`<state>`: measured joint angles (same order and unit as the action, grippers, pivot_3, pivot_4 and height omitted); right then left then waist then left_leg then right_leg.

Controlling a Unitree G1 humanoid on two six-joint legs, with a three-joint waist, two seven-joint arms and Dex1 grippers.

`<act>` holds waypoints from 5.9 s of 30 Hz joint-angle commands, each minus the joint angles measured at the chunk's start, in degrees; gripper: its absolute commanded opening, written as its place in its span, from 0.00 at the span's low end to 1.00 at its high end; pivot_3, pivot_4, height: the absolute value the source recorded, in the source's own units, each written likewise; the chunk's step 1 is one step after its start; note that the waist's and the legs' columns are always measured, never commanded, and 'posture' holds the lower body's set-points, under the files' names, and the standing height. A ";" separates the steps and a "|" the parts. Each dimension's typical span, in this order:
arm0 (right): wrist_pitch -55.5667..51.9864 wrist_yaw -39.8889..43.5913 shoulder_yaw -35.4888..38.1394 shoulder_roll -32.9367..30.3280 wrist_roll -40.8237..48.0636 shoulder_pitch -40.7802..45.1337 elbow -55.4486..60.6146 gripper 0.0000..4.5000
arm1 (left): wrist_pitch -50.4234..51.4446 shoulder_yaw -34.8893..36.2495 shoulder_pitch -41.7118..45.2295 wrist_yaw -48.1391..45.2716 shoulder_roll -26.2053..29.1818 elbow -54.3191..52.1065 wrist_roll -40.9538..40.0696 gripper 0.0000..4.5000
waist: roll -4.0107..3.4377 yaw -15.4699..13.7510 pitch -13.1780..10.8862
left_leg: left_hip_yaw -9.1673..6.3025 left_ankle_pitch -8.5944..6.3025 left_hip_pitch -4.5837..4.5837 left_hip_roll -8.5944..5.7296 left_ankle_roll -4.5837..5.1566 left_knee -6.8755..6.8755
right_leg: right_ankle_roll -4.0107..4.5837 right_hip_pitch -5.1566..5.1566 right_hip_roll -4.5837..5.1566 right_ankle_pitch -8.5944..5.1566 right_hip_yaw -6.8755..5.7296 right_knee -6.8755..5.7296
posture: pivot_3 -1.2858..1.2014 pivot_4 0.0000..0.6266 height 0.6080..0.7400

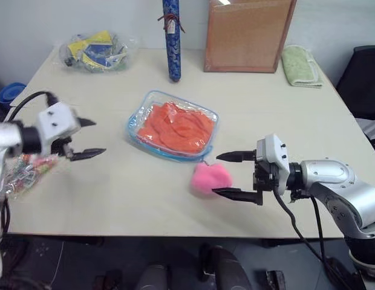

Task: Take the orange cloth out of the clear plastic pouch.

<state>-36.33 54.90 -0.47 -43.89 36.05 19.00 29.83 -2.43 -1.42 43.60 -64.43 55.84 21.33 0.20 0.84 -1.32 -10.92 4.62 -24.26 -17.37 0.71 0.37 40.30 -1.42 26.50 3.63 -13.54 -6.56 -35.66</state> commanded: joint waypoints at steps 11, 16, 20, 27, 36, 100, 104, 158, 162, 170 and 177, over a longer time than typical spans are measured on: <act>-4.12 -10.19 10.45 -1.10 4.08 -9.03 12.32 1.00 | -34.09 -21.74 26.84 19.26 -14.95 42.97 27.47 0.88 | 0.10 -0.05 -0.02 | 0.47 -0.04 0.07 0.10 0.10 -0.03 | -0.10 0.09 -0.04 0.06 -0.16 0.02 | 0.52 0.24 1.00; -5.06 -12.55 12.64 -1.66 5.31 -11.34 14.74 1.00 | -34.53 -23.59 28.77 24.99 -17.65 47.96 30.83 0.80 | 0.11 -0.03 -0.02 | 0.47 -0.04 0.09 0.11 0.19 -0.04 | -0.14 0.08 0.00 0.08 -0.10 0.02 | 0.52 0.24 1.00; -5.23 -12.94 13.32 -2.32 5.77 -11.94 15.00 1.00 | -35.21 -22.98 28.40 23.95 -17.89 48.71 30.13 0.56 | 0.12 -0.05 -0.02 | 0.48 -0.04 0.09 0.11 0.20 -0.04 | -0.14 0.08 0.00 0.08 -0.11 0.02 | 0.52 0.24 1.00; -4.85 -12.16 12.11 -3.38 6.14 -10.06 13.22 1.00 | -26.89 -16.98 21.87 14.28 -16.22 39.27 22.10 0.09 | 0.12 0.16 -0.02 | 0.49 -0.04 0.10 0.13 0.21 -0.04 | -0.14 0.09 -0.01 0.08 -0.10 0.02 | 0.52 0.24 1.00; -3.53 -9.61 8.68 -3.16 5.29 -7.44 9.94 1.00 | 31.97 -5.29 -13.89 5.24 -12.64 -32.04 16.32 0.09 | 0.11 1.30 -0.02 | -0.01 -0.04 0.14 0.22 0.20 0.00 | -0.14 0.06 0.01 0.08 0.45 0.05 | 0.52 0.24 1.00; 6.78 -11.91 -0.01 -7.58 -14.91 -4.46 -2.39 1.00 | -2.72 -22.44 2.07 -10.96 -27.85 -13.89 1.06 0.00 | 0.10 0.22 -0.01 | -0.02 -0.06 0.19 0.13 0.23 0.22 | -0.14 -0.07 -0.06 0.09 0.58 0.11 | 0.52 0.24 1.00; 15.23 -8.50 -9.94 -3.12 -23.39 5.94 -13.88 1.00 | 2.36 -20.71 0.32 -11.09 -24.91 -17.69 -0.04 0.00 | 0.10 0.21 -0.01 | -0.03 -0.05 0.16 0.14 0.23 0.22 | -0.13 -0.03 -0.07 0.09 0.54 0.06 | 0.52 0.24 1.00; 55.07 7.24 -18.43 8.62 -41.28 25.86 -51.36 0.00 | 10.88 -1.76 -13.66 -3.83 -4.57 -18.60 -7.63 0.00 | -0.26 1.40 -0.22 | -0.95 -0.06 -0.78 0.20 0.25 0.96 | -0.11 0.11 0.29 0.11 -0.39 -0.01 | 0.52 0.24 1.00; 48.99 9.37 -16.80 8.46 -36.23 24.36 -47.47 0.00 | 11.75 -0.17 -16.84 -2.19 -3.84 -20.46 -8.52 0.00 | -0.30 1.41 -0.25 | -1.00 -0.06 -0.82 0.17 0.25 0.96 | -0.11 0.11 0.36 0.11 -0.45 0.00 | 0.52 0.24 1.00; 30.78 10.38 -15.11 10.56 -28.45 22.95 -40.25 0.00 | 14.65 -1.58 -19.90 -0.06 -5.96 -27.83 -10.65 0.00 | -0.40 1.36 -0.31 | -1.03 -0.06 -0.82 0.18 0.25 0.95 | -0.11 0.11 0.38 0.11 -0.48 0.00 | 0.52 0.24 1.00; 25.38 10.08 -16.07 10.72 -29.27 21.07 -37.21 0.44 | 15.86 -3.02 -19.77 1.03 -7.03 -30.32 -10.41 0.00 | -0.41 1.40 -0.31 | -1.03 -0.07 -0.82 0.16 0.25 0.95 | -0.11 0.11 0.39 0.11 -0.49 -0.01 | 0.52 0.24 1.00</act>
<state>-10.43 64.71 -17.65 -32.79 6.21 40.30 -10.33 13.29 -4.65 23.91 -63.94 48.86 -6.87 -10.28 0.44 0.08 -11.23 3.60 -24.33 -18.20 0.86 0.62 41.24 -1.53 26.61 4.01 -13.43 -7.05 -35.67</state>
